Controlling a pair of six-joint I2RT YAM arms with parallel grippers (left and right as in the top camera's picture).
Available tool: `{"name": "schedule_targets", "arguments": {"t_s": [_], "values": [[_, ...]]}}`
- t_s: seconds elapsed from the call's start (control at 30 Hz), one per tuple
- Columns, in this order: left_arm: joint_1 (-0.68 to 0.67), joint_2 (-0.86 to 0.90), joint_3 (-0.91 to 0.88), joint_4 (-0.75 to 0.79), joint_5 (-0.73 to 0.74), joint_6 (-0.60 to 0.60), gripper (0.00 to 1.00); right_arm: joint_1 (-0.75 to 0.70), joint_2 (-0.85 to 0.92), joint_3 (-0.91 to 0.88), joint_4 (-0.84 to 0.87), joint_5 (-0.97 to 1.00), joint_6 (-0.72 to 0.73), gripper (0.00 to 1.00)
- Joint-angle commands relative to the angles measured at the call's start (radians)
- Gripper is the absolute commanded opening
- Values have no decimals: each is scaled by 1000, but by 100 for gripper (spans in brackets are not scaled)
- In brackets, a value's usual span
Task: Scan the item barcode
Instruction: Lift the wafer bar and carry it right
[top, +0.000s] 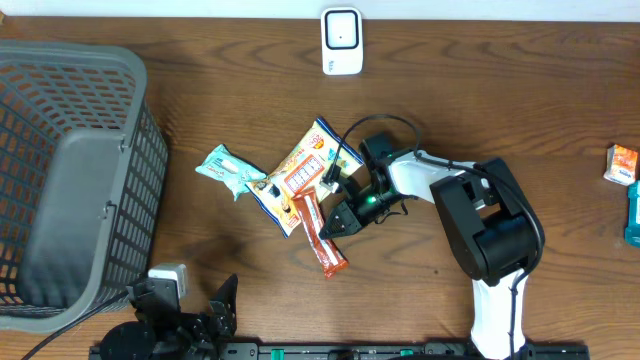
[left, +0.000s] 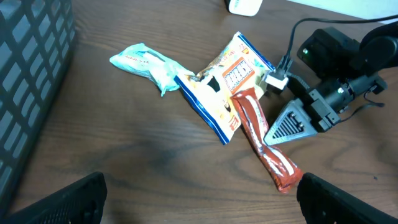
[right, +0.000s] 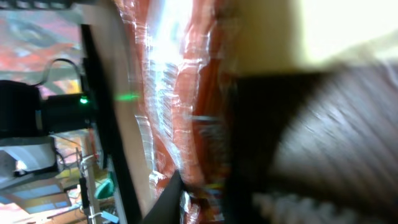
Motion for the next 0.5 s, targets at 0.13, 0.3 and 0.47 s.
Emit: {"name": "schedule_targets", "arguments": {"t_s": [0.13,0.3,0.47], "values": [[4,0,5,1,5,2,98,-17,16,33,-32,104,-7,1],[4,0,5,1,5,2,98,-20,-41,125,-198,97,-107,1],[4,0,5,1,5,2,98,-19,-118,139,-207,35,-179,1]]}}
